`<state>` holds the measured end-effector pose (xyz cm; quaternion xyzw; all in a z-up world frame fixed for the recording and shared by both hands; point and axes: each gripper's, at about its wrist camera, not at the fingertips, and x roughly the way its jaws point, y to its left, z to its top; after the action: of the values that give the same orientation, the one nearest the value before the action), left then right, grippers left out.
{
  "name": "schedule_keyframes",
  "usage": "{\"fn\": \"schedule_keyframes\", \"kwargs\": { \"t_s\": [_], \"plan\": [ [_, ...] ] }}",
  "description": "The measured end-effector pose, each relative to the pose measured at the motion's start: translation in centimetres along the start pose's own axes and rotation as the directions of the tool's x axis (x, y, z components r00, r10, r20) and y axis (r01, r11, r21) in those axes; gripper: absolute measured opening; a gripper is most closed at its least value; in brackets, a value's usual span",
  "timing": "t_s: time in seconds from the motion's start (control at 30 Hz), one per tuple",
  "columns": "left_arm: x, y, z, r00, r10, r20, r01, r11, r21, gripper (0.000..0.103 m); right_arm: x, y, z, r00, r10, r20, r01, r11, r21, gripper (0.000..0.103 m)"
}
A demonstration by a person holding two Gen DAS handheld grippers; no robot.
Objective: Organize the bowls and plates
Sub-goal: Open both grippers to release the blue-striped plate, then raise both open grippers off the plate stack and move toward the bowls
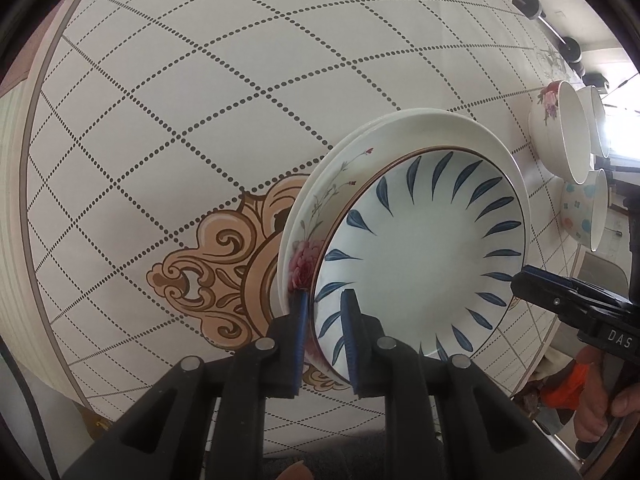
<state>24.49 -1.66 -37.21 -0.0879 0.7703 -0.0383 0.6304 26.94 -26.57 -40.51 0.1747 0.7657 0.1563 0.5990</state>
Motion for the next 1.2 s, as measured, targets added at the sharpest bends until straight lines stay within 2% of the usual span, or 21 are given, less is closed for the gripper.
{"fn": "schedule_keyframes", "kwargs": {
  "t_s": [0.03, 0.1, 0.17, 0.23, 0.3, 0.37, 0.47, 0.5, 0.53, 0.6, 0.7, 0.73, 0.77, 0.9, 1.0, 1.1, 1.17, 1.2],
  "plan": [
    [-0.2, -0.2, -0.1, 1.000, 0.008, 0.008, -0.008, 1.000, 0.004, 0.015, -0.2, 0.2, -0.1, 1.000, -0.005, 0.003, 0.005, 1.000, -0.002, 0.047],
    [-0.9, -0.8, -0.5, 0.999, 0.033, 0.035, -0.034, 0.999, 0.017, 0.017, -0.7, 0.8, -0.5, 1.000, -0.023, 0.011, 0.023, 1.000, -0.016, 0.058],
    [-1.7, -1.6, -1.0, 0.994, 0.079, 0.080, -0.082, 0.996, 0.036, 0.028, -1.2, 1.3, -0.9, 0.998, -0.058, 0.028, 0.058, 0.998, -0.031, 0.060],
    [-2.5, -2.6, -1.6, 0.983, 0.123, 0.133, -0.131, 0.990, 0.056, 0.030, -1.8, 1.8, -1.5, 0.994, -0.102, 0.049, 0.105, 0.993, -0.050, 0.061],
    [-3.4, -3.5, -2.4, 0.972, 0.157, 0.177, -0.171, 0.983, 0.070, 0.035, -2.4, 2.4, -2.1, 0.981, -0.172, 0.084, 0.178, 0.982, -0.067, 0.075],
    [-4.1, -4.4, -3.1, 0.962, 0.173, 0.210, -0.192, 0.979, 0.075, 0.065, -3.1, 2.8, -3.0, 0.963, -0.236, 0.130, 0.247, 0.966, -0.077, 0.083],
    [-5.5, -5.5, -4.2, 0.944, 0.196, 0.265, -0.224, 0.971, 0.082, 0.084, -4.1, 3.5, -4.5, 0.936, -0.300, 0.186, 0.318, 0.945, -0.077, 0.084],
    [-5.9, -5.7, -4.5, 0.939, 0.197, 0.280, -0.229, 0.970, 0.084, 0.087, -4.4, 3.7, -5.1, 0.929, -0.309, 0.202, 0.329, 0.941, -0.075, 0.085],
    [-6.3, -6.1, -4.9, 0.935, 0.200, 0.294, -0.234, 0.968, 0.085, 0.088, -4.8, 3.9, -5.7, 0.923, -0.315, 0.218, 0.337, 0.939, -0.071, 0.087],
    [-6.9, -6.2, -5.3, 0.928, 0.200, 0.316, -0.236, 0.968, 0.081, 0.088, -5.8, 4.2, -6.9, 0.912, -0.320, 0.257, 0.345, 0.937, -0.058, 0.103],
    [-8.2, -6.4, -6.3, 0.914, 0.204, 0.352, -0.242, 0.968, 0.068, 0.089, -7.4, 4.8, -8.6, 0.890, -0.329, 0.315, 0.358, 0.933, -0.037, 0.103],
    [-8.7, -6.7, -6.7, 0.904, 0.210, 0.371, -0.250, 0.966, 0.065, 0.092, -8.0, 4.9, -9.2, 0.881, -0.335, 0.335, 0.366, 0.930, -0.031, 0.103],
    [-9.3, -6.9, -7.2, 0.894, 0.216, 0.393, -0.261, 0.963, 0.062, 0.099, -8.6, 5.1, -9.8, 0.869, -0.344, 0.355, 0.378, 0.925, -0.028, 0.103],
    [-11.4, -7.4, -9.4, 0.859, 0.227, 0.459, -0.277, 0.960, 0.043, 0.100, -11.2, 6.2, -12.2, 0.827, -0.357, 0.435, 0.408, 0.913, -0.026, 0.103],
    [-12.9, -7.9, -11.2, 0.839, 0.228, 0.493, -0.280, 0.959, 0.032, 0.100, -13.1, 6.9, -14.1, 0.809, -0.343, 0.478, 0.404, 0.915, -0.027, 0.103],
    [-14.3, -8.3, -12.8, 0.814, 0.241, 0.529, -0.294, 0.956, 0.017, 0.100, -14.7, 7.5, -15.9, 0.800, -0.322, 0.507, 0.393, 0.919, -0.037, 0.103],
    [-15.1, -8.4, -14.0, 0.807, 0.228, 0.545, -0.280, 0.960, 0.014, 0.100, -15.5, 8.1, -17.1, 0.794, -0.310, 0.524, 0.391, 0.919, -0.049, 0.103],
    [-15.4, -8.4, -14.5, 0.806, 0.222, 0.549, -0.275, 0.961, 0.014, 0.100, -15.9, 8.4, -17.7, 0.784, -0.311, 0.537, 0.396, 0.917, -0.047, 0.103]
  ]
}}
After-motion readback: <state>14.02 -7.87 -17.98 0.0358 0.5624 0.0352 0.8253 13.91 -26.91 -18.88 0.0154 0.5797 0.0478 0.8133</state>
